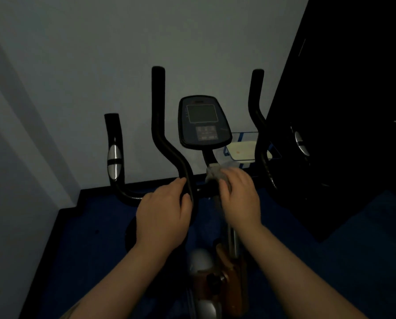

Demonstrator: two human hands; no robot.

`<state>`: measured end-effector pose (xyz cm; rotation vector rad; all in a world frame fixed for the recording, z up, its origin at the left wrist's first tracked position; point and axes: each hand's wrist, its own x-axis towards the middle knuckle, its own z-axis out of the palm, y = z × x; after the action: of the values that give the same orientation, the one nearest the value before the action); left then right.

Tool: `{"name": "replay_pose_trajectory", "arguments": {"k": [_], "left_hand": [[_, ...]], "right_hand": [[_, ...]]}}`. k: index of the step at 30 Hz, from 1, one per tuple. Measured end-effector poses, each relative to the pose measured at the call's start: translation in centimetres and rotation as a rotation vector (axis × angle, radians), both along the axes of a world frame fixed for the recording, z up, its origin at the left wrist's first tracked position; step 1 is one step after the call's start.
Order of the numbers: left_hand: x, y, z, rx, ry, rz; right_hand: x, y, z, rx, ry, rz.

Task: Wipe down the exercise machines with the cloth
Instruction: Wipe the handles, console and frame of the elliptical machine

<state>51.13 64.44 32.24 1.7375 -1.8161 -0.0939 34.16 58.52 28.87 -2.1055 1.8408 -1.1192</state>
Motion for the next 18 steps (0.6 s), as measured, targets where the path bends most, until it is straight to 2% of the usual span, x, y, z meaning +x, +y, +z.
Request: {"name": "replay_pose_trajectory", "arguments": {"k": [4, 8, 9, 12, 14, 16, 18], "left_hand": [[0.0, 0.2, 0.1, 0.005, -0.005, -0.007], [0.2, 0.4, 0.1, 0.003, 0.005, -0.015], [0.1, 0.3, 0.0, 0.001, 0.004, -0.014], [0.0, 0.1, 0.0, 0.004, 0.011, -0.019], [0.0, 0.2, 0.2, 0.013, 0.015, -0.012], [0.1, 0.3, 0.2, 0.009, 0.016, -0.001], [0.0, 0.3, 0.2, 0.010, 0.026, -0.002]], "right_hand": [[1.0, -3.1, 2.4, 0.169, 0.078, -0.052], [-0.7, -0.1, 1.8, 0.020, 0.199, 0.134], [-1.2, -0.1, 2.1, 0.038, 0.206, 0.163], [-0.5, -3.9, 4.5, 0.379, 0.178, 0.089], [1.2, -6.0, 5.8, 0.604, 0.299, 0.042], [2.2, -6.2, 5.3, 0.555, 0.442, 0.075], [1.8, -4.4, 4.3, 0.417, 0.398, 0.119]]}}
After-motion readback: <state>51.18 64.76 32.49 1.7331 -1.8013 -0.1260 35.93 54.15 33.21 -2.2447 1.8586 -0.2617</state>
